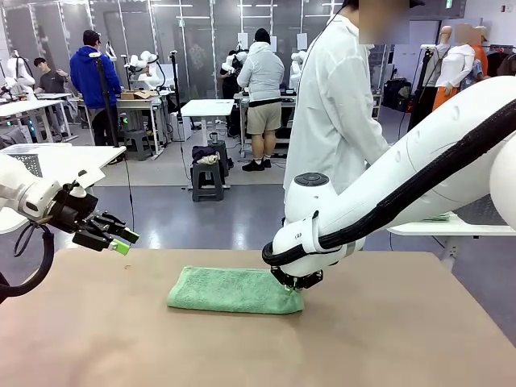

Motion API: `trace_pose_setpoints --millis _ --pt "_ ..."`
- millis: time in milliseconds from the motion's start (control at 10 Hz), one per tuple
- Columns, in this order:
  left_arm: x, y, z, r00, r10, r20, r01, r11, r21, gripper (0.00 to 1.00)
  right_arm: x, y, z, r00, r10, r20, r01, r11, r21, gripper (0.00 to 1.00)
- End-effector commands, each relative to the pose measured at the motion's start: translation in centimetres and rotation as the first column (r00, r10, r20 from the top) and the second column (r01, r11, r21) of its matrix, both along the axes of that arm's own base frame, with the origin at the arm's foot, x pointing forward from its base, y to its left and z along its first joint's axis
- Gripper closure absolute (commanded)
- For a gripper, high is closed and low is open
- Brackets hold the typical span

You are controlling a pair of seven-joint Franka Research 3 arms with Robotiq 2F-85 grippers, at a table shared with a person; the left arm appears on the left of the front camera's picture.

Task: Fold the towels and place them in the basket.
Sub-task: When a person lays out a Towel with hook on the table, fold it in half twice.

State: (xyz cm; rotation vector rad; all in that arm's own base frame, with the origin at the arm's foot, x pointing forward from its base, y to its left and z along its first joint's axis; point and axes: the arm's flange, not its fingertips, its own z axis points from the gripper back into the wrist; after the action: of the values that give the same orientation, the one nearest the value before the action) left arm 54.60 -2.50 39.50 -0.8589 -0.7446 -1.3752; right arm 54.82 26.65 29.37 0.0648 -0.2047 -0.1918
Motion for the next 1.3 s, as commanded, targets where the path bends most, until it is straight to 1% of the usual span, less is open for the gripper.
trace_pose_setpoints --millis 0,100,300,600,700,900,1000,1200 --pt "-0.1 0.0 0.2 1.000 0.002 0.005 -0.002 1.000 0.001 0.38 0.4 -1.5 0.1 0.999 0.054 0.005 -0.054 0.997 -0.047 1.00" --pt "-0.1 0.0 0.2 1.000 0.002 0.005 -0.002 1.000 0.001 0.38 0.3 -3.3 0.7 0.996 0.089 0.004 -0.088 0.994 -0.059 1.00" --pt "-0.1 0.0 0.2 1.000 0.002 0.005 -0.002 1.000 0.001 0.38 -0.3 -6.5 1.5 0.992 0.124 0.011 -0.123 0.990 -0.065 1.00" --pt "-0.1 0.0 0.2 1.000 0.002 0.005 -0.002 1.000 0.001 0.38 -0.6 -7.9 2.2 0.992 0.122 0.023 -0.120 0.990 -0.068 1.00" --pt "-0.1 0.0 0.2 1.000 0.002 0.005 -0.002 1.000 0.001 0.38 -0.8 -7.8 2.9 0.991 0.125 0.047 -0.121 0.990 -0.066 1.00" --pt "-0.1 0.0 0.2 1.000 0.002 0.005 -0.002 1.000 0.001 0.38 -1.2 -5.5 5.7 0.979 0.163 0.119 -0.154 0.985 -0.077 1.00" --pt "-0.1 0.0 0.2 1.000 0.002 0.005 -0.002 1.000 0.001 0.38 -1.6 -3.1 7.2 0.972 0.185 0.143 -0.171 0.980 -0.104 1.00" --pt "-0.1 0.0 0.2 1.000 0.002 0.005 -0.002 1.000 0.001 0.38 -1.2 2.2 8.1 0.970 0.174 0.168 -0.139 0.970 -0.200 1.00"
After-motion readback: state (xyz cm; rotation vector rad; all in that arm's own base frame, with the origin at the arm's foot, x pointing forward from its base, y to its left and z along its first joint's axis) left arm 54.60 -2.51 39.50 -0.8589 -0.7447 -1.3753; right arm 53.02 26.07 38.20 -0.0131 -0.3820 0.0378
